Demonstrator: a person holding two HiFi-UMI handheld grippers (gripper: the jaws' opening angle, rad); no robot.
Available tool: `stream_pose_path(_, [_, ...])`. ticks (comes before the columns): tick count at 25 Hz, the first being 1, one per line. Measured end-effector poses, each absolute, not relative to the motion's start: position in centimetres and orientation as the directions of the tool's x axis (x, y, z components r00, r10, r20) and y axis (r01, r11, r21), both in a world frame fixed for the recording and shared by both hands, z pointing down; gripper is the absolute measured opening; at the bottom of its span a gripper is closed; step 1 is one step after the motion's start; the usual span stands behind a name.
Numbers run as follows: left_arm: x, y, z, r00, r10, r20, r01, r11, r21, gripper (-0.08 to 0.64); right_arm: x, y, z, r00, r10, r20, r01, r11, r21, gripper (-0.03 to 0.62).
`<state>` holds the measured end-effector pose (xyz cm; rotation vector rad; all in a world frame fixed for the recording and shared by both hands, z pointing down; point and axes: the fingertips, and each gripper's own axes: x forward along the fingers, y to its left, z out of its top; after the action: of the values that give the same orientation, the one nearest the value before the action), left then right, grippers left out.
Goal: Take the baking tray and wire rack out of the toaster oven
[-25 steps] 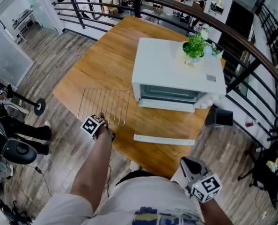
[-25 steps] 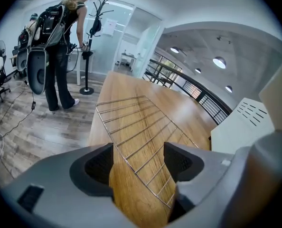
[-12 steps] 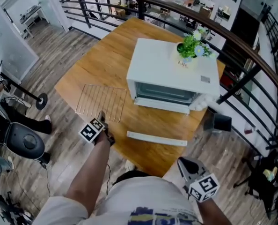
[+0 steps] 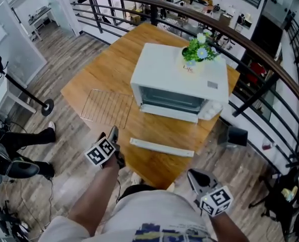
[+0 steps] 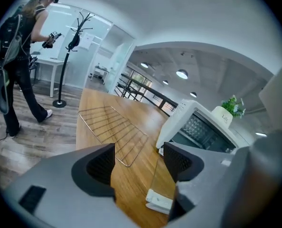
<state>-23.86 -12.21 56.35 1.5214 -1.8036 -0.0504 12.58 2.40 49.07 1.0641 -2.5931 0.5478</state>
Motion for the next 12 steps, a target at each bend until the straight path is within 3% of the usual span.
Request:
stream_pose_path(7, [-15.0, -8.8, 53.4, 0.203, -0.883, 0.422, -0.811, 0.09, 0.578, 0.316, 14.4, 3.8, 49.5, -0.71, -0.586, 0.391, -0.693, 0.681, -0.238, 0.005])
stream_pose_path(12, [-8.2, -6.3, 53.0, 0.394, -0.854, 0.34, -0.67, -0.014, 0.742, 0.313, 15.6, 4.9, 50.0, -0.718, -0.582, 0.382, -0.684, 0.693, -0.229, 0.003])
